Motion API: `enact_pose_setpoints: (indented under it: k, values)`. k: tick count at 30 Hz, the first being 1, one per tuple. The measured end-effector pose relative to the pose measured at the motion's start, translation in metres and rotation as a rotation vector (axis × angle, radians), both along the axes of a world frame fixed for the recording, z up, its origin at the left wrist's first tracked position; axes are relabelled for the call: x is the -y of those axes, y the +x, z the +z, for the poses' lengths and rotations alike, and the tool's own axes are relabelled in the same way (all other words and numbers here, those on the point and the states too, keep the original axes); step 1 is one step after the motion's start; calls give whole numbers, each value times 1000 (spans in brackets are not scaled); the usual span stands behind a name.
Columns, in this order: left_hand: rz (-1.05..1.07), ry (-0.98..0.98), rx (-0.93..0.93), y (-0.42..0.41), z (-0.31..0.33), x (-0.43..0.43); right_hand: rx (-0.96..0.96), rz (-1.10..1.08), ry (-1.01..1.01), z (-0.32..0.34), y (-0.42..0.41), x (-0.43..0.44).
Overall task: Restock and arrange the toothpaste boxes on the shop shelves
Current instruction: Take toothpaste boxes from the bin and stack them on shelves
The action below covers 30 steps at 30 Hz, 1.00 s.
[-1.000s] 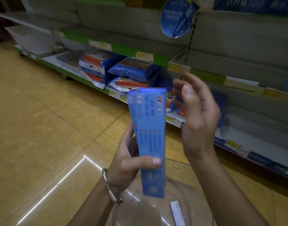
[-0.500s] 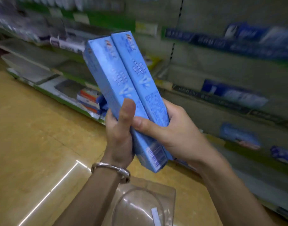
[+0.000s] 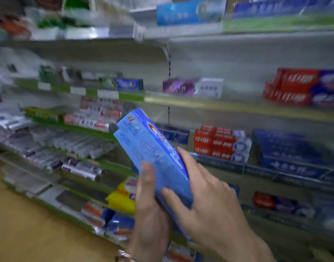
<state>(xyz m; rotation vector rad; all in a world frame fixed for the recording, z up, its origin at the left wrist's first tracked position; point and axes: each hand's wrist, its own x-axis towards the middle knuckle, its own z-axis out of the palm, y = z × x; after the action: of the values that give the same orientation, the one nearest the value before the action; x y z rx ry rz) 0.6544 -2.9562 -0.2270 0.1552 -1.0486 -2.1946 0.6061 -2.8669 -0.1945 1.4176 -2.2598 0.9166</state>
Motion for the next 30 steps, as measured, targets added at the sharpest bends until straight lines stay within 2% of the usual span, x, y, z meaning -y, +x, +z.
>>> enact_pose_setpoints:
  k: [2,6,10,13,17,21,24,30]
  values:
    - [55,-10,57,-8,26,-6,-50,7,21,28,-3,-10]
    - [88,5,11,-34,56,-21,41,94,140,61,-31,-39]
    - [-63,-7,-180,-64,72,-44,285,247,7,77,-71,-60]
    - [-103,29,-176,-86,77,-64,446,332,-44,89,-97,-79]
    - [-106,69,-135,-107,83,-84,545,385,-30,100,-124,-104]
    - [-51,144,-1,-109,91,-102,600,369,-84,109,-136,-129]
    - [53,160,13,-105,84,-110,546,269,-134,107,-133,-148]
    - [-89,208,-40,-79,81,-139,613,162,-140,98,-105,-174]
